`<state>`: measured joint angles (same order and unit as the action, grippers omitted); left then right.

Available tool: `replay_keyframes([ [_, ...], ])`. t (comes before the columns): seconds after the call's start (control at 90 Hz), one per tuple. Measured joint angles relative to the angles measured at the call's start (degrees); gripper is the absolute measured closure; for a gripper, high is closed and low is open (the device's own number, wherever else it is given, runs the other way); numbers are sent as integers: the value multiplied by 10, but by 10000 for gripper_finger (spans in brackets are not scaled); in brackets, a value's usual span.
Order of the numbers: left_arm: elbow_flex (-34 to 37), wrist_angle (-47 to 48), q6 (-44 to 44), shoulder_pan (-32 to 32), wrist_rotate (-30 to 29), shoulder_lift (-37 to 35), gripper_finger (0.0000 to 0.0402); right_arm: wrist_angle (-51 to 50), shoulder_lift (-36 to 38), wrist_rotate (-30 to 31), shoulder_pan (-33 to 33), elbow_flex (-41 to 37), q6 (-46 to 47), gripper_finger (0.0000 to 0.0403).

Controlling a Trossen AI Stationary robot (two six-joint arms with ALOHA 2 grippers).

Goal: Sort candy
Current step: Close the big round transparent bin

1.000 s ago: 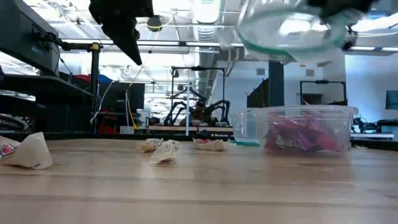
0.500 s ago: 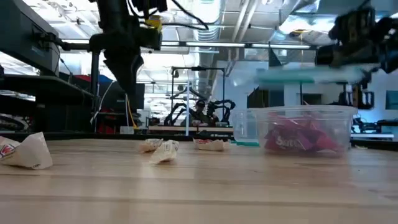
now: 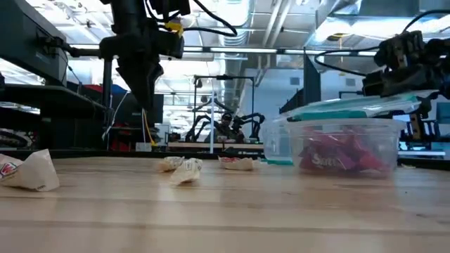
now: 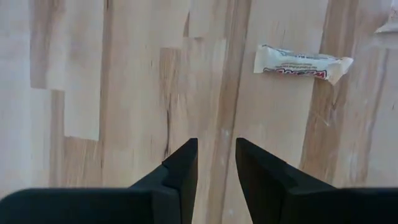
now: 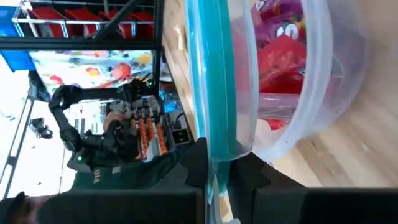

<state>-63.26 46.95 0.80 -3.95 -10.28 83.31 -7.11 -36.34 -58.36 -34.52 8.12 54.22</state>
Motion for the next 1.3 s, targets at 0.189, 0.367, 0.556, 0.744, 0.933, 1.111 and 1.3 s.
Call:
replay_keyframes([
  [0.189,0,1,0,0,0,0,308,73,0,-30,1,0,49,387],
  [0.367,0,1,0,0,0,0,308,58,-2,-25,16,0,57,387],
  [0.556,0,0,0,0,0,0,308,52,-24,-7,30,0,44,387],
  [0.744,0,-1,0,0,0,0,308,64,-56,0,40,0,28,387],
  [0.933,0,-1,0,0,0,0,308,89,-86,1,28,0,12,387],
  [1.111,0,-1,0,0,0,0,308,107,-106,-2,18,0,12,387],
  [1.3,0,-1,0,0,1,0,308,107,-109,-2,3,0,6,371],
])
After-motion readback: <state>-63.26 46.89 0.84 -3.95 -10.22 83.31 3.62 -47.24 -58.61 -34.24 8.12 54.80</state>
